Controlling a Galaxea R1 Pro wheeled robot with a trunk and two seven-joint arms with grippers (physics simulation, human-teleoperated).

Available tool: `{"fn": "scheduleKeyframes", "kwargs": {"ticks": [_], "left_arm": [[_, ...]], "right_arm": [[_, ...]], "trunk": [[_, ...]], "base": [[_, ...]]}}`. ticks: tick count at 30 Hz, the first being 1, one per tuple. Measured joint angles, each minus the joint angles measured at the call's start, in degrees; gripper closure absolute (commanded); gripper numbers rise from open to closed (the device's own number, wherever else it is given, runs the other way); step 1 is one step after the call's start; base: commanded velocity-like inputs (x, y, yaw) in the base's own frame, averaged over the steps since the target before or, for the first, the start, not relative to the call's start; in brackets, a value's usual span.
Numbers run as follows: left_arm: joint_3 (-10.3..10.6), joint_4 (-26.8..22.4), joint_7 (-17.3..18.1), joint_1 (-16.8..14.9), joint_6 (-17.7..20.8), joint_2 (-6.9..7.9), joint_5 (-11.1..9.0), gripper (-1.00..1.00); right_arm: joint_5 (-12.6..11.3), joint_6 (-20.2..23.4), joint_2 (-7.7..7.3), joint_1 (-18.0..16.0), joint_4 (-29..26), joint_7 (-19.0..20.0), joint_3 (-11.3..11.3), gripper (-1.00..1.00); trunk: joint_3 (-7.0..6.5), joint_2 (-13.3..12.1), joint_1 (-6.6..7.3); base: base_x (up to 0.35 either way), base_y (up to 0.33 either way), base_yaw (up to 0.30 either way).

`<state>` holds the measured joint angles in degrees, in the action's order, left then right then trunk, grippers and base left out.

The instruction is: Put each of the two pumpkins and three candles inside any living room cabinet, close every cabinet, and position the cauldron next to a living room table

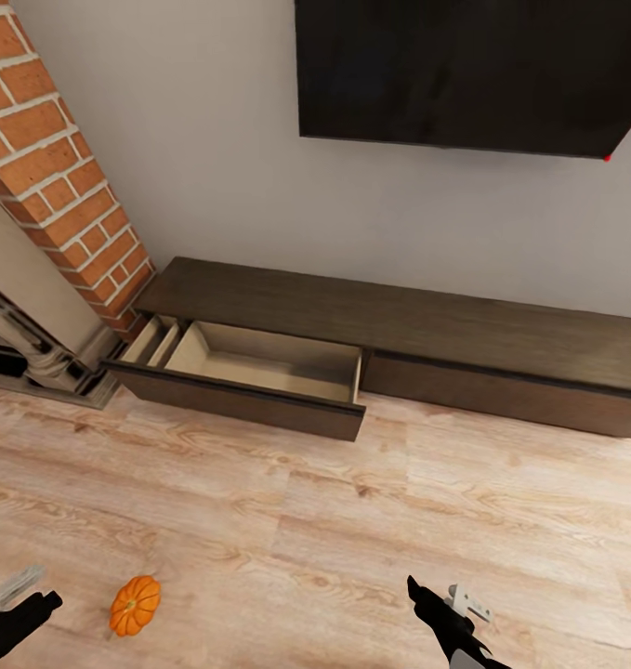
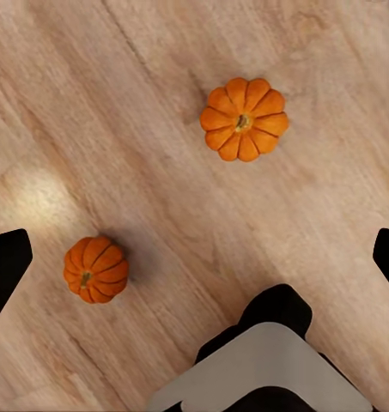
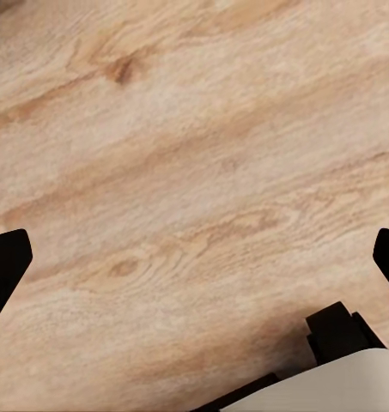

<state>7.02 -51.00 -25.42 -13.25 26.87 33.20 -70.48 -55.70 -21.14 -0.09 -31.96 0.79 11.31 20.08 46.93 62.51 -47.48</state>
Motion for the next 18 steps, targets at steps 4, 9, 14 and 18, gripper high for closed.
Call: {"fn": "scheduleKeyframes", "kwargs": {"ticks": [4,9,14,18], "left_arm": [[-0.17,0.02,0.0,0.0,0.0,-0.04,0.1,-1.0],[-0.34,0.02,0.0,0.0,-0.01,-0.05,0.11,-1.0],[-0.43,0.02,0.0,0.0,-0.01,-0.05,0.12,-1.0],[-0.51,0.02,0.0,0.0,-0.01,-0.05,0.12,-1.0]], "right_arm": [[-0.03,0.0,0.0,0.0,0.0,0.0,0.0,-1.0],[-0.03,0.0,0.0,0.0,0.0,0.0,0.0,-1.0],[-0.03,0.0,0.0,0.0,0.0,0.0,0.0,-1.0],[-0.03,0.0,0.0,0.0,0.0,0.0,0.0,-1.0]], "trunk": [[-0.36,0.0,0.0],[-0.82,0.0,0.0],[-1.27,0.0,0.0],[-1.64,0.0,0.0]], "base": [[0.0,0.0,-0.01],[0.0,0.0,-0.002],[0.0,0.0,0.0],[0.0,0.0,0.0]]}}
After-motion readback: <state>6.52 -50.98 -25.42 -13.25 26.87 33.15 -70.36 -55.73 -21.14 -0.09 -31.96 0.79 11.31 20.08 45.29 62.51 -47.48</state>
